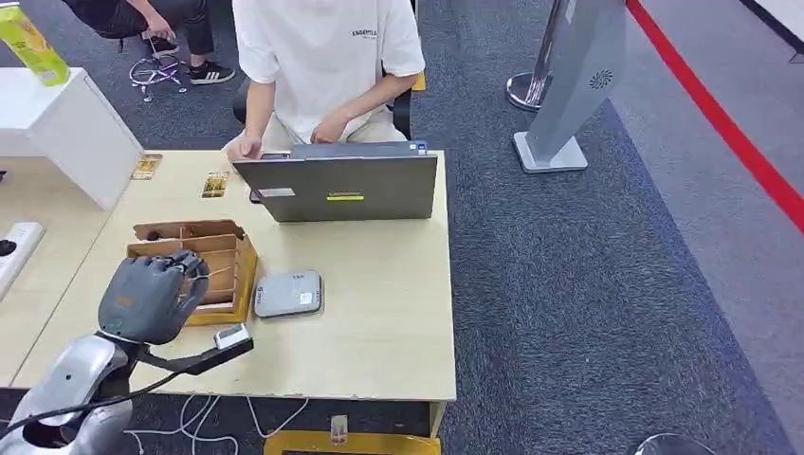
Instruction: Pass the card to the sensor for recognition and then transmit it.
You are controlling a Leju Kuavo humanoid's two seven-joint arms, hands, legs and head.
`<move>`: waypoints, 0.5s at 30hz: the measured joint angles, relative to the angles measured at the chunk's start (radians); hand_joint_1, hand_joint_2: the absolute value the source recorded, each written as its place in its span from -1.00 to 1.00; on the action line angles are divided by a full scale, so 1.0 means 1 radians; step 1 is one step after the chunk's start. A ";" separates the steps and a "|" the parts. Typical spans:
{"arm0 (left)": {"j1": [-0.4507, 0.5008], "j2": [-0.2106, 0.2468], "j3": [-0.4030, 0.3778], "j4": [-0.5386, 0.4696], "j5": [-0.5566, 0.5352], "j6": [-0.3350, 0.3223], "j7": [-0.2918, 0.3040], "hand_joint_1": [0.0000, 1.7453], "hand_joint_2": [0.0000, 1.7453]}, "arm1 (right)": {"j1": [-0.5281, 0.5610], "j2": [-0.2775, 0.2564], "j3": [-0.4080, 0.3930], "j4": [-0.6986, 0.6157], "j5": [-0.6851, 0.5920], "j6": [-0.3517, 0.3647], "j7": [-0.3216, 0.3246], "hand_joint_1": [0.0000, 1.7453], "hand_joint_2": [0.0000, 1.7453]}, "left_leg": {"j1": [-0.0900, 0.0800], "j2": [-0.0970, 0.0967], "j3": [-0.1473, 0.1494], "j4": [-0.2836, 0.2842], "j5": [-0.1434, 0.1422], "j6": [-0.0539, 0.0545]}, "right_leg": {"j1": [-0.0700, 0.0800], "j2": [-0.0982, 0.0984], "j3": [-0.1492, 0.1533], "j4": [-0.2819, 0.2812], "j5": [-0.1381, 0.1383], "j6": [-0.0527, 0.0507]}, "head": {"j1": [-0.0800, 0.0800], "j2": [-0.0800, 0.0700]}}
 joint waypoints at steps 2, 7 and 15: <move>0.003 0.001 -0.001 -0.052 0.003 0.013 -0.011 1.00 1.00 | 0.001 0.000 0.000 0.000 -0.003 0.000 0.000 -1.00 -1.00 | 0.000 0.000 0.000 0.000 0.000 0.000 | 0.000 0.000 0.000 0.000 0.000 0.000 | 0.000 0.000; -0.015 0.001 -0.003 -0.121 0.020 0.036 -0.023 1.00 1.00 | 0.000 0.000 0.000 0.000 -0.007 0.000 0.000 -1.00 -1.00 | 0.000 0.000 0.001 0.000 0.000 0.000 | 0.000 0.000 0.000 0.000 0.000 0.000 | 0.000 0.000; -0.240 -0.057 -0.035 -0.069 0.013 0.085 -0.013 1.00 1.00 | -0.008 0.000 0.021 0.000 0.043 0.014 0.000 -1.00 -1.00 | 0.000 -0.001 0.000 0.000 0.004 -0.001 | 0.000 -0.001 -0.002 0.000 0.004 -0.002 | -0.001 0.000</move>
